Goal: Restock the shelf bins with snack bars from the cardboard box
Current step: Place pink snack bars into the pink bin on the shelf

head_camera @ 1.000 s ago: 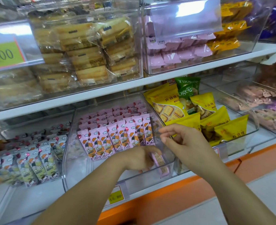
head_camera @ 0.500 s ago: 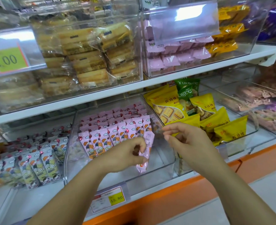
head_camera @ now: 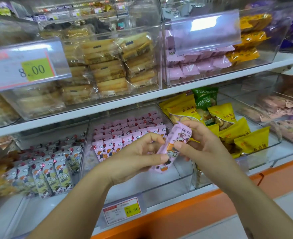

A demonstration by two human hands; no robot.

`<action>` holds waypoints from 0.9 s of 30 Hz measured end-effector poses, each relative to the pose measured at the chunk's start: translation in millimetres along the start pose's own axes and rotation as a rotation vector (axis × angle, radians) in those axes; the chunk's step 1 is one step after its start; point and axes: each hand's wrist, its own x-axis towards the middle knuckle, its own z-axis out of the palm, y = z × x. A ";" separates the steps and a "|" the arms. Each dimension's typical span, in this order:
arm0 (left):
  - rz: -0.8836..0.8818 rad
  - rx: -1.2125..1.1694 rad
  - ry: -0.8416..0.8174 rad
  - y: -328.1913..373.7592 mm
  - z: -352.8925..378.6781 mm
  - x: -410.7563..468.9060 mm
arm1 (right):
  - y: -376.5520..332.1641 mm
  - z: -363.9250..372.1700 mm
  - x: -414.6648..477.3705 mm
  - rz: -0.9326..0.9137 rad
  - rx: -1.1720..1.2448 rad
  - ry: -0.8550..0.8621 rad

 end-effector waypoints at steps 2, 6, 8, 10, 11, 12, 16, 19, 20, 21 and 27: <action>0.046 0.062 0.167 -1.4 1.8 1.2 | 3.4 3.2 0.6 -0.004 0.044 0.109; 0.192 -0.143 0.476 -0.9 2.4 3.9 | 6.9 2.8 2.0 0.017 -0.077 0.207; 0.230 -0.185 0.559 1.0 -3.6 6.2 | 10.5 -2.8 2.6 0.013 -0.296 0.237; 0.234 -0.056 0.624 3.4 -9.5 9.6 | 15.7 -9.3 3.0 0.017 -0.456 0.266; 0.217 0.087 0.649 3.4 -11.3 12.9 | 18.5 -11.9 3.1 0.025 -0.496 0.262; 0.190 0.256 0.655 1.7 -11.8 17.4 | 21.4 -13.4 3.6 0.039 -0.519 0.250; 0.047 0.815 0.563 -11.7 -3.6 46.1 | 27.2 -15.4 4.3 0.064 -0.575 0.169; 0.024 1.120 0.548 -21.3 -0.3 68.2 | 27.4 -17.7 4.2 0.062 -0.551 0.155; 0.038 1.251 0.556 -24.0 -0.7 74.2 | 28.0 -18.1 4.5 0.062 -0.547 0.149; 0.047 1.378 0.564 -26.3 -1.8 79.0 | 28.5 -18.5 4.7 0.061 -0.550 0.145; 0.010 1.534 0.582 -33.7 -13.5 92.6 | 29.6 -20.3 6.8 0.046 -0.540 0.120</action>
